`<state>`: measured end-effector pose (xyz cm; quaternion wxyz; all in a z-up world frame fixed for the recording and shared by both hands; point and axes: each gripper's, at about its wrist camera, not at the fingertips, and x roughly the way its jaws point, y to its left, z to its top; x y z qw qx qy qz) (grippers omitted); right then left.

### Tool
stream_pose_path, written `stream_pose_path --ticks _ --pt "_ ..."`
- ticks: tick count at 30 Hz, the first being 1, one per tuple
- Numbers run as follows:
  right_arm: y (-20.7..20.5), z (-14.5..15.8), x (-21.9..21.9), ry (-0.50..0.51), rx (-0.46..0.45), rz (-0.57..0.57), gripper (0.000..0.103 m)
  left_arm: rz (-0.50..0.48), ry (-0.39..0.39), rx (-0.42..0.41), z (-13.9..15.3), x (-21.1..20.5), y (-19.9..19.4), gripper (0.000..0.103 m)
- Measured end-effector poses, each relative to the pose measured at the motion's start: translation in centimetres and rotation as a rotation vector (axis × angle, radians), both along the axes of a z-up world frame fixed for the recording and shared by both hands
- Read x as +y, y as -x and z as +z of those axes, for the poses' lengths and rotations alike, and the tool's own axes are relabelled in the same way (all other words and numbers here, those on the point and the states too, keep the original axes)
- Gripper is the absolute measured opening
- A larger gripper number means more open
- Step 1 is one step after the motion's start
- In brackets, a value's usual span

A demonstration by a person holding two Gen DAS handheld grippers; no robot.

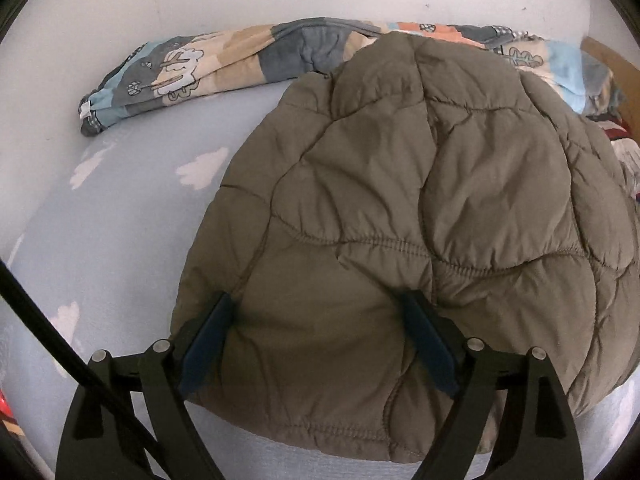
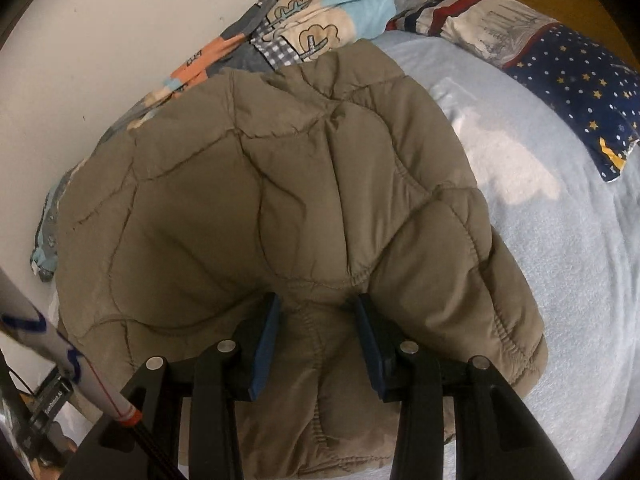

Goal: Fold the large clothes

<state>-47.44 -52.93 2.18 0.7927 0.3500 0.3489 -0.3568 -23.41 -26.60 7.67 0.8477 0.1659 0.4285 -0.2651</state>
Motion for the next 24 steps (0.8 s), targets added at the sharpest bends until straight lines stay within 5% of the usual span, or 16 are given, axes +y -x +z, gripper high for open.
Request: stream_pose_path --ticks 3,7,10,13,17,24 --pt "0.0 1.1 0.7 0.059 0.059 -0.027 0.041 0.003 0.048 -0.067 1.9 0.2 1.0 0.087" --pt "-1.1 5.8 4.2 0.295 -0.031 0.054 0.041 -0.092 0.139 -0.138 4.0 -0.6 3.6 0.087" --pt "-3.0 5.2 5.3 0.224 -0.077 0.136 0.041 -0.177 0.106 -0.141 3.0 -1.9 5.3 0.087" --pt "-4.9 3.4 6.0 0.191 -0.011 0.178 0.041 -0.200 0.038 -0.127 1.1 -2.7 5.7 0.087" --pt "-6.3 1.7 6.7 0.255 0.104 0.223 0.041 -0.166 0.085 -0.059 0.3 -2.0 4.9 0.090" --pt "-6.7 1.3 7.9 0.340 0.184 0.228 0.042 -0.168 0.075 -0.118 -0.2 -2.0 5.3 0.090"
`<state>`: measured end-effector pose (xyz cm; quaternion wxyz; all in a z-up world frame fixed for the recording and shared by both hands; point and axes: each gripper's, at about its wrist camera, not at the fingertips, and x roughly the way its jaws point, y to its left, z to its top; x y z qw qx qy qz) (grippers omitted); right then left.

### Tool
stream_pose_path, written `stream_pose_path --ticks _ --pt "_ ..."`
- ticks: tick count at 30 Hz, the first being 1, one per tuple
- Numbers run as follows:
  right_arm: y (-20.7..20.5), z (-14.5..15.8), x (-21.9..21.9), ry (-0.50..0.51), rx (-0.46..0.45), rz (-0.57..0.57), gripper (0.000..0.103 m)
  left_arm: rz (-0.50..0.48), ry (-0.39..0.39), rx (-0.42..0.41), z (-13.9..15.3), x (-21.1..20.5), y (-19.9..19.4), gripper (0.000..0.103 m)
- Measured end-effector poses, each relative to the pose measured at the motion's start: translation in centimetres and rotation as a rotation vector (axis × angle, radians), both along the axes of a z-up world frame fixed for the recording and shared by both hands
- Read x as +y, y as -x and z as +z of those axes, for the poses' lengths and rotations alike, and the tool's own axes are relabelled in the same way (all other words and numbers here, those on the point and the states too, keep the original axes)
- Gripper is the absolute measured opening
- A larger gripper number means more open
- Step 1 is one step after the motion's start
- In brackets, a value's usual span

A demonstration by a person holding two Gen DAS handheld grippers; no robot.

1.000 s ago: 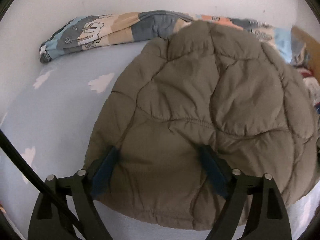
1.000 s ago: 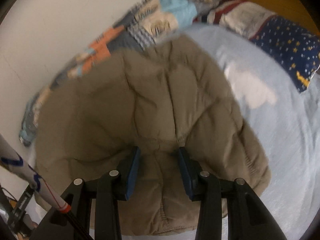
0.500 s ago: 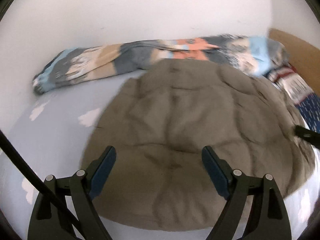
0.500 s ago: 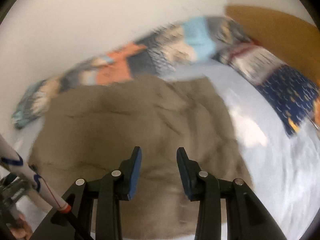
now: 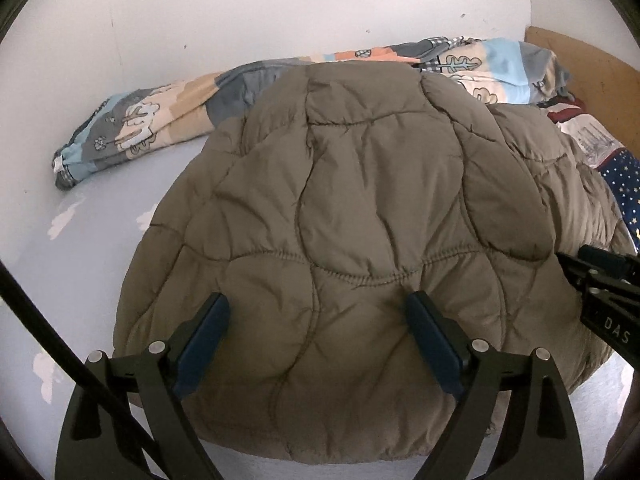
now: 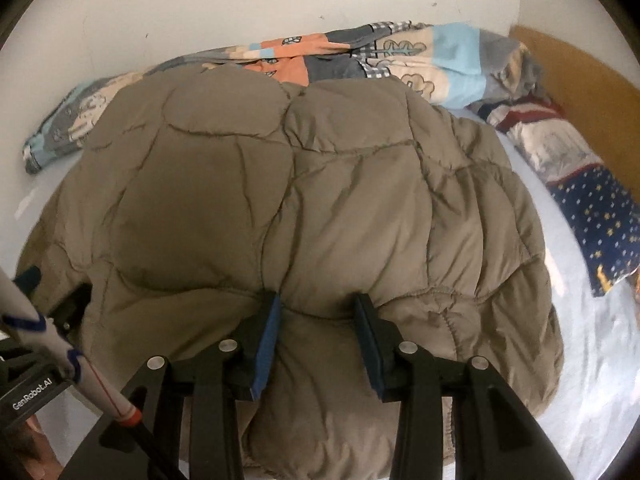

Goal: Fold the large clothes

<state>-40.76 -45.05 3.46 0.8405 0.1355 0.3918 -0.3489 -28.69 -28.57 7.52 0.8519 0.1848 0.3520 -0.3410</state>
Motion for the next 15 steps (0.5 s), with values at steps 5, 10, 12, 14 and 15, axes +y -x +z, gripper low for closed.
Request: stream_pose_path --ticks 5,10,12,14,15 --pt "-0.13 -0.08 -0.34 0.009 0.010 0.012 0.042 0.005 0.002 -0.014 0.03 -0.04 0.41 0.091" --pt "-0.35 -0.10 0.29 0.028 0.025 0.014 0.042 0.003 -0.007 -0.034 0.03 -0.01 0.87 0.091" --pt "-0.37 -0.10 0.38 0.035 0.031 0.017 0.042 0.001 -0.011 -0.038 0.06 -0.05 0.88 0.091" --pt "-0.38 -0.10 0.50 0.038 0.034 0.018 0.042 -0.001 -0.014 -0.046 0.13 -0.07 0.88 0.091" --pt "-0.38 -0.11 0.53 0.040 0.036 0.019 0.042 -0.001 -0.015 -0.049 0.10 -0.12 0.96 0.091"
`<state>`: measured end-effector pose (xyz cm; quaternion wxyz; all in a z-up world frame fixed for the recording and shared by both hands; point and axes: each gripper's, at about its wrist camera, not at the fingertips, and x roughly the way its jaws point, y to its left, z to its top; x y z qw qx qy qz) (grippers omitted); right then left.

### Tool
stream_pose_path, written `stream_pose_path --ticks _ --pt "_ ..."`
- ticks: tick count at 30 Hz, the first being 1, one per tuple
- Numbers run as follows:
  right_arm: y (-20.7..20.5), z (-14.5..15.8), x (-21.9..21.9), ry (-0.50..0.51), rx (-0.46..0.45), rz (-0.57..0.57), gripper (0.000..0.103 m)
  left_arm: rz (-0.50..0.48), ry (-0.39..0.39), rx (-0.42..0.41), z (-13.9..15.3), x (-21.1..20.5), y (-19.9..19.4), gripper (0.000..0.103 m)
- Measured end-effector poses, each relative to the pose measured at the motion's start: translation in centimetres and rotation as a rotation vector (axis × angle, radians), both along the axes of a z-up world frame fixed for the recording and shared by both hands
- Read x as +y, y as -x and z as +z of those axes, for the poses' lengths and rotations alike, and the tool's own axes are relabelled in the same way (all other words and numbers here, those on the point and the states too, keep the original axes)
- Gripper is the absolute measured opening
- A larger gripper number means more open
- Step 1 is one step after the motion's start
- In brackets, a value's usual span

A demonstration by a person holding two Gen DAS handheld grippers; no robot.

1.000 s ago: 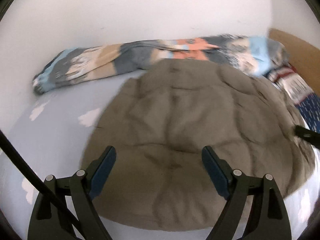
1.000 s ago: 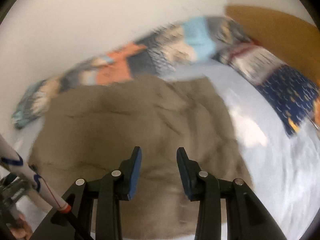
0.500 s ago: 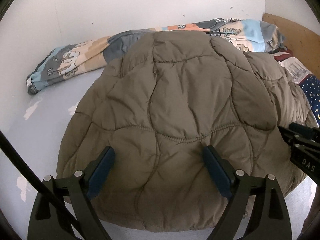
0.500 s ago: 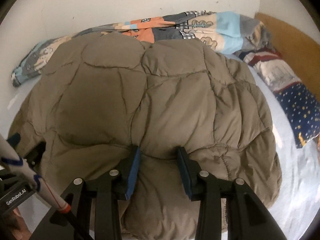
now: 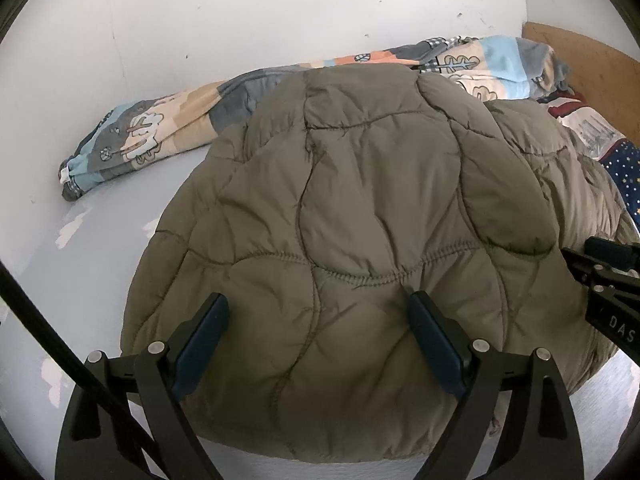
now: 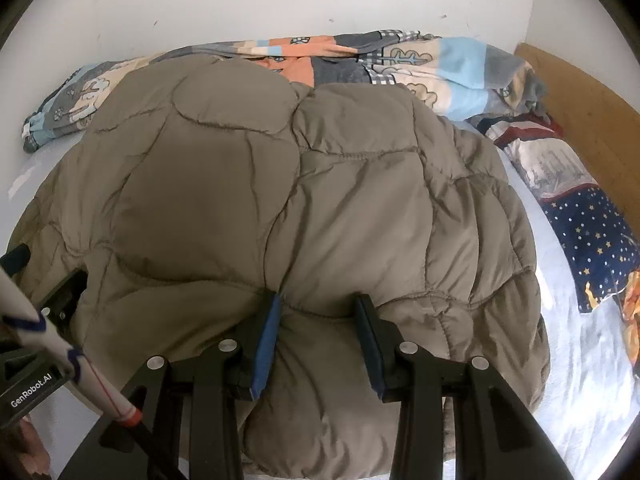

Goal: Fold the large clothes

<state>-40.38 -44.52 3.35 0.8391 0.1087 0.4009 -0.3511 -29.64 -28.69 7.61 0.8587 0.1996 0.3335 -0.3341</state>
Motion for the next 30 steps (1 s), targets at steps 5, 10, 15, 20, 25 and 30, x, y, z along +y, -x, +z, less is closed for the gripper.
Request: stream_pose_path --ticks 5,10,15,20,25,30 --pt "-0.1 0.0 0.3 0.013 0.011 0.002 0.042 0.000 -0.005 -0.017 0.0 -0.1 0.3 0.091" --pt "-0.3 0.0 0.5 0.027 0.022 0.001 0.042 -0.004 -0.009 -0.028 0.0 -0.1 0.3 0.091" --pt "-0.2 0.0 0.6 0.036 0.026 0.000 0.043 -0.005 -0.011 -0.035 0.0 -0.1 0.5 0.091" --pt "-0.3 0.0 0.8 0.045 0.033 0.001 0.043 -0.010 -0.015 -0.044 0.0 -0.1 0.5 0.091" --pt "-0.2 0.1 0.8 0.043 0.034 0.005 0.043 -0.019 -0.024 -0.043 0.4 -0.2 0.5 0.091" --pt "1.4 1.8 -0.3 -0.043 -0.073 -0.029 0.043 0.013 0.004 -0.054 2.6 0.7 -0.9 0.091"
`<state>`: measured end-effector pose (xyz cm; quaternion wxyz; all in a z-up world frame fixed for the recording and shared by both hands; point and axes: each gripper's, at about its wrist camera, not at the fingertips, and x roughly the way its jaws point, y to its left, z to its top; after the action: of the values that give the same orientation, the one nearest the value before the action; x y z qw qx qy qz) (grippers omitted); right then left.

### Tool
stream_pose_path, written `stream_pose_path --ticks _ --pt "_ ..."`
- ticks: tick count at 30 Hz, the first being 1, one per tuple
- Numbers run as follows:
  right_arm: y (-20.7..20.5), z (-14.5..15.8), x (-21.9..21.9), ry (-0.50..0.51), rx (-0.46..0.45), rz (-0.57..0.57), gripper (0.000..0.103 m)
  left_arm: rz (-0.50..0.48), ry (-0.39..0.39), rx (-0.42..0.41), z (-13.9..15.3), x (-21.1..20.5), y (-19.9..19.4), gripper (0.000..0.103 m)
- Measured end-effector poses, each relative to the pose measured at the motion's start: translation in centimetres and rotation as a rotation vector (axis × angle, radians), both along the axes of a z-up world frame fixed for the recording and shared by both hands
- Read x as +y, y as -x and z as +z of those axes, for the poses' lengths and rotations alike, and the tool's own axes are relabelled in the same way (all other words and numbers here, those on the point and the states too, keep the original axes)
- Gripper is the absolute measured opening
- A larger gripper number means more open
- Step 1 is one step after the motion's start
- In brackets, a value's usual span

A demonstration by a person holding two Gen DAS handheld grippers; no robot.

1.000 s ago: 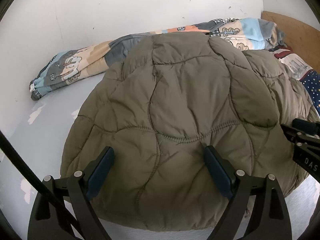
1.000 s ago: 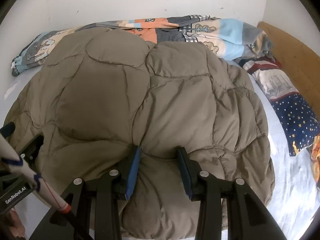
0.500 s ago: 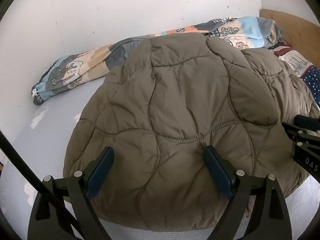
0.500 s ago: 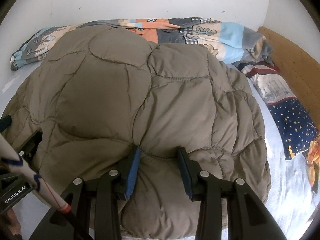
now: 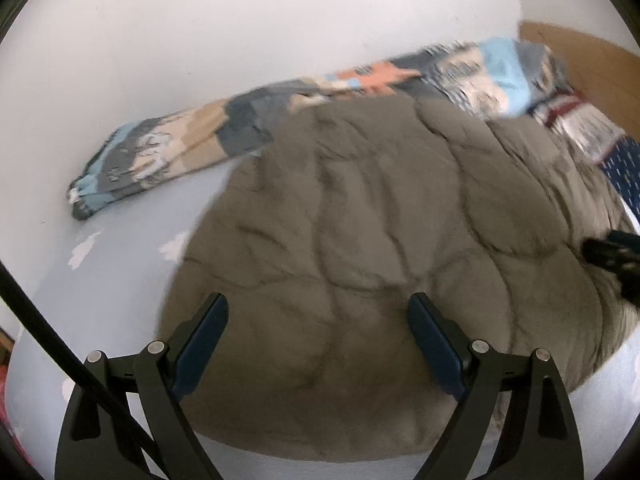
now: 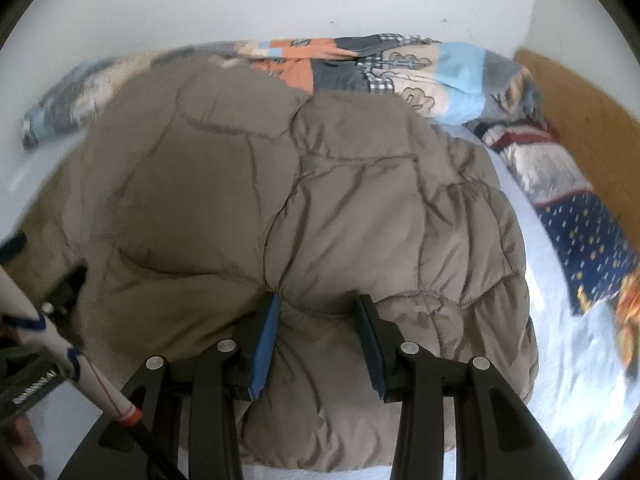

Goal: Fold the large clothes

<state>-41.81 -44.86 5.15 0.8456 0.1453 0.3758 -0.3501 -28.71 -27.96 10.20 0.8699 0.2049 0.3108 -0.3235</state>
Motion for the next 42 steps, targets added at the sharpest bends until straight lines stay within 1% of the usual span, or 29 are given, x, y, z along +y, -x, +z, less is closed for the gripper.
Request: stream_pose_path --ticks 3,5,6,7,8,9,10,12,14,16,18,20,22,24,25,26,28,29,31,33,34,36,37,39,40,42 --pt "2.3 1.3 -1.9 -0.041 -0.071 -0.083 0.043 0.082 0.016 0.042 0.2 1.3 -2.3 0.091" --pt "3.8 1.2 -3.5 -0.085 -0.100 -0.148 0.043 0.141 -0.019 0.079 -0.7 1.9 -3.8 0.091" --pt "4.4 0.8 -4.4 -0.116 -0.101 -0.173 0.043 0.159 -0.055 0.110 -1.6 1.9 -4.4 0.091" --pt "4.7 -0.1 -5.1 -0.158 -0.088 -0.185 0.043 0.156 -0.070 0.157 -2.5 1.9 -5.0 0.091" --pt "4.7 -0.9 -5.5 -0.201 -0.075 -0.181 0.043 0.160 -0.066 0.175 -2.9 2.0 -5.1 0.091" --pt "4.6 -1.9 -5.9 -0.254 -0.069 -0.171 0.043 0.165 -0.062 0.180 -3.0 2.0 -5.1 0.091" --pt "4.6 -2.7 -6.1 -0.280 -0.071 -0.167 0.043 0.165 -0.071 0.171 -2.9 1.9 -5.0 0.091" --pt "4.3 -2.8 -6.0 -0.268 -0.055 -0.151 0.043 0.158 -0.089 0.155 -2.8 1.7 -4.8 0.091" --pt "4.3 -2.6 -6.0 -0.278 -0.056 -0.153 0.043 0.159 -0.071 0.166 -2.5 2.0 -5.1 0.091" --pt "5.0 -2.1 -6.2 -0.295 -0.087 -0.172 0.043 0.168 -0.046 0.170 -1.7 2.2 -5.2 0.091" --pt "5.6 -0.9 -6.0 -0.256 -0.104 -0.188 0.043 0.202 -0.019 0.158 -0.9 3.0 -6.0 0.091" --pt "6.4 0.6 -5.8 -0.186 -0.121 -0.206 0.043 0.248 0.010 0.154 -0.3 4.0 -6.9 0.091" --pt "7.4 1.3 -6.2 -0.151 -0.138 -0.234 0.043 0.278 -0.002 0.165 -0.5 4.6 -7.9 0.091" --pt "7.9 0.7 -7.2 -0.183 -0.122 -0.246 0.043 0.289 -0.057 0.197 -1.7 4.5 -8.7 0.091" --pt "8.1 -0.1 -7.6 -0.214 -0.111 -0.255 0.043 0.280 -0.078 0.227 -2.6 4.3 -8.9 0.091" --pt "8.0 -1.1 -8.0 -0.257 -0.093 -0.255 0.044 0.275 -0.088 0.248 -3.1 4.1 -9.0 0.091" --pt "7.5 -2.7 -8.2 -0.319 -0.062 -0.229 0.044 0.278 -0.074 0.263 -2.8 4.4 -9.2 0.091" --pt "7.6 -2.7 -8.3 -0.311 -0.063 -0.226 0.044 0.276 -0.052 0.287 -2.3 4.8 -9.5 0.091" --pt "8.2 -2.2 -8.6 -0.329 -0.095 -0.237 0.044 0.273 0.016 0.386 -1.5 6.0 -10.2 0.091" --pt "9.7 -1.2 -9.0 -0.365 -0.177 -0.272 0.047 0.301 0.086 0.481 -1.2 7.8 -11.2 0.091" --pt "10.9 -0.8 -9.4 -0.378 -0.218 -0.301 0.049 0.323 0.120 0.531 -1.2 9.1 -11.9 0.091" --pt "12.9 -0.5 -9.9 -0.383 -0.256 -0.353 0.065 0.367 0.190 0.633 -1.6 11.6 -13.2 0.091" --pt "13.9 -0.5 -10.2 -0.382 -0.263 -0.384 0.067 0.392 0.229 0.690 -2.1 12.9 -13.5 0.091" --pt "16.4 -0.9 -10.9 -0.400 -0.276 -0.465 0.068 0.440 0.363 0.861 -3.4 16.3 -14.1 0.091" --pt "17.6 -1.4 -11.1 -0.428 -0.292 -0.500 0.068 0.445 0.432 0.929 -4.0 17.5 -14.0 0.091" --pt "19.7 -2.3 -11.3 -0.495 -0.343 -0.556 0.068 0.447 0.543 1.045 -5.2 19.0 -13.3 0.091"
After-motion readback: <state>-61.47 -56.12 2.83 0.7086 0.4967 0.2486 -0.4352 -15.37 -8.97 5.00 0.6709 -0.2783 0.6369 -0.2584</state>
